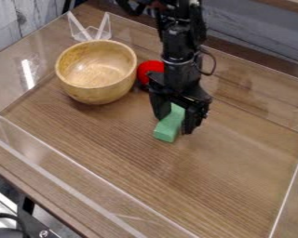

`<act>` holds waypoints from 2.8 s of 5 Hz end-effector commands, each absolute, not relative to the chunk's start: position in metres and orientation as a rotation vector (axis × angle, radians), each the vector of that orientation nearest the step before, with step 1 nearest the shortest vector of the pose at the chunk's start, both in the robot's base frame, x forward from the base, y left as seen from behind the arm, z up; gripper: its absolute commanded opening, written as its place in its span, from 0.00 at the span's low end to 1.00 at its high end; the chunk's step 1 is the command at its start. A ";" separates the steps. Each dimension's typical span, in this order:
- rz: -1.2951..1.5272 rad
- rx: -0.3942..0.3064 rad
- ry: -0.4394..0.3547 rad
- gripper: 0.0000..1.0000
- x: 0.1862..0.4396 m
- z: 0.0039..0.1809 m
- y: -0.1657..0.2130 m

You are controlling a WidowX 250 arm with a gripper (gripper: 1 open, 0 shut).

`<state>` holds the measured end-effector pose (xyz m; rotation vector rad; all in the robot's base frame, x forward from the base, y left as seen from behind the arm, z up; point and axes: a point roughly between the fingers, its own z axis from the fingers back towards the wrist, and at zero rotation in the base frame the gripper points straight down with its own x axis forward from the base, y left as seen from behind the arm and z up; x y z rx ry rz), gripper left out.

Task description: Put the green block in the brown bowl

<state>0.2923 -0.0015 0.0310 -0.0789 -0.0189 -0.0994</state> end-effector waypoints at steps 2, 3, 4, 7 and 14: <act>-0.064 -0.088 -0.043 0.00 0.284 0.022 0.010; -0.047 -0.099 -0.057 1.00 0.277 0.036 0.008; -0.032 -0.100 -0.060 1.00 0.271 0.048 0.004; -0.060 -0.085 -0.074 1.00 0.278 0.051 -0.011; -0.061 -0.088 -0.135 1.00 0.262 0.095 0.004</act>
